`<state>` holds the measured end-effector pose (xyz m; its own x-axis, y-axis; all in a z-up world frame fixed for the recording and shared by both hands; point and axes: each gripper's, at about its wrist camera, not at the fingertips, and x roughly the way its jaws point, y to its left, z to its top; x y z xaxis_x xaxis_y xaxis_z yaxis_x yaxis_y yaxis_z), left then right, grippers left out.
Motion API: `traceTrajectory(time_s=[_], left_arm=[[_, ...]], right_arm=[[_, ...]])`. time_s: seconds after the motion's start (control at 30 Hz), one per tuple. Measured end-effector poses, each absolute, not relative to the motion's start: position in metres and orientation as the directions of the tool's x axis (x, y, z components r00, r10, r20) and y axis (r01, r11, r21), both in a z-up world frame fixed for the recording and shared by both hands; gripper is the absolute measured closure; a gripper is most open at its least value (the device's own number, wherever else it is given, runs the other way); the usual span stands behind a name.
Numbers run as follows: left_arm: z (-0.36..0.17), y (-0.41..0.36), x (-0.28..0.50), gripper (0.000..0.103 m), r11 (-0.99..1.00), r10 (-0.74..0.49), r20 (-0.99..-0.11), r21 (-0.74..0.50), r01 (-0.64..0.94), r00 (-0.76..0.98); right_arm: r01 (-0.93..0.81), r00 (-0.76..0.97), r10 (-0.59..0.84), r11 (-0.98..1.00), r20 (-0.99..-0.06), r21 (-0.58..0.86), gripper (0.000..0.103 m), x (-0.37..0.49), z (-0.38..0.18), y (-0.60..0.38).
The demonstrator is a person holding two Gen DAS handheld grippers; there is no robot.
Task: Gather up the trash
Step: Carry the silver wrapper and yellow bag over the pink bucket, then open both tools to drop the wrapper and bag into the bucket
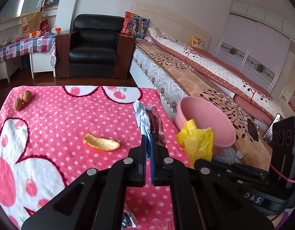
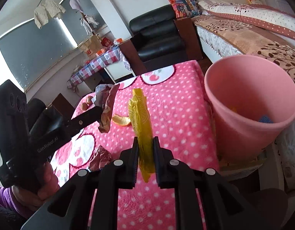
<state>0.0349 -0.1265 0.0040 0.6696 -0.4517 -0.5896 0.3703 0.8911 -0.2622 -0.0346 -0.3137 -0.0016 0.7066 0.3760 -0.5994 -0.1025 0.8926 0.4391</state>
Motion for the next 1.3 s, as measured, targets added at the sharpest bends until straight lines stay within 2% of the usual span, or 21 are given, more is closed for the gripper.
traceTrajectory(time_s=[0.3, 0.53, 0.8, 1.03, 1.1, 1.2, 1.23, 1.3], left_arm=[[0.021, -0.187, 0.053, 0.101, 0.838, -0.537, -0.570, -0.275, 0.471, 0.621], [0.020, -0.241, 0.072, 0.101, 0.809, -0.570, -0.578, -0.272, 0.521, 0.584], [-0.005, -0.283, 0.092, 0.101, 0.805, -0.560, -0.630, -0.262, 0.532, 0.538], [-0.011, -0.294, 0.096, 0.099, 0.797, -0.570, -0.632, -0.272, 0.539, 0.525], [-0.012, -0.297, 0.097, 0.095, 0.792, -0.576, -0.636, -0.280, 0.542, 0.513], [-0.009, -0.296, 0.097, 0.070, 0.796, -0.576, -0.632, -0.289, 0.532, 0.518], [-0.008, -0.295, 0.097, 0.067, 0.795, -0.579, -0.629, -0.292, 0.532, 0.519], [-0.005, -0.293, 0.095, 0.066, 0.796, -0.578, -0.626, -0.289, 0.532, 0.524]], right_arm=[[0.081, 0.801, 0.206, 0.893, -0.562, 0.442, 0.089, -0.021, 0.018, -0.388], [0.197, 0.801, 0.108, 0.881, -0.589, 0.430, 0.089, 0.000, 0.007, -0.437], [0.273, 0.775, 0.059, 0.867, -0.629, 0.418, 0.087, 0.018, -0.017, -0.465], [0.299, 0.771, 0.042, 0.857, -0.635, 0.419, 0.086, 0.021, -0.025, -0.476], [0.299, 0.775, 0.037, 0.858, -0.631, 0.417, 0.079, 0.021, -0.024, -0.478], [0.301, 0.782, 0.013, 0.867, -0.624, 0.396, 0.057, 0.016, -0.019, -0.472], [0.297, 0.785, 0.012, 0.870, -0.619, 0.393, 0.052, 0.015, -0.018, -0.472], [0.295, 0.789, 0.003, 0.875, -0.614, 0.383, 0.052, 0.011, -0.013, -0.468]])
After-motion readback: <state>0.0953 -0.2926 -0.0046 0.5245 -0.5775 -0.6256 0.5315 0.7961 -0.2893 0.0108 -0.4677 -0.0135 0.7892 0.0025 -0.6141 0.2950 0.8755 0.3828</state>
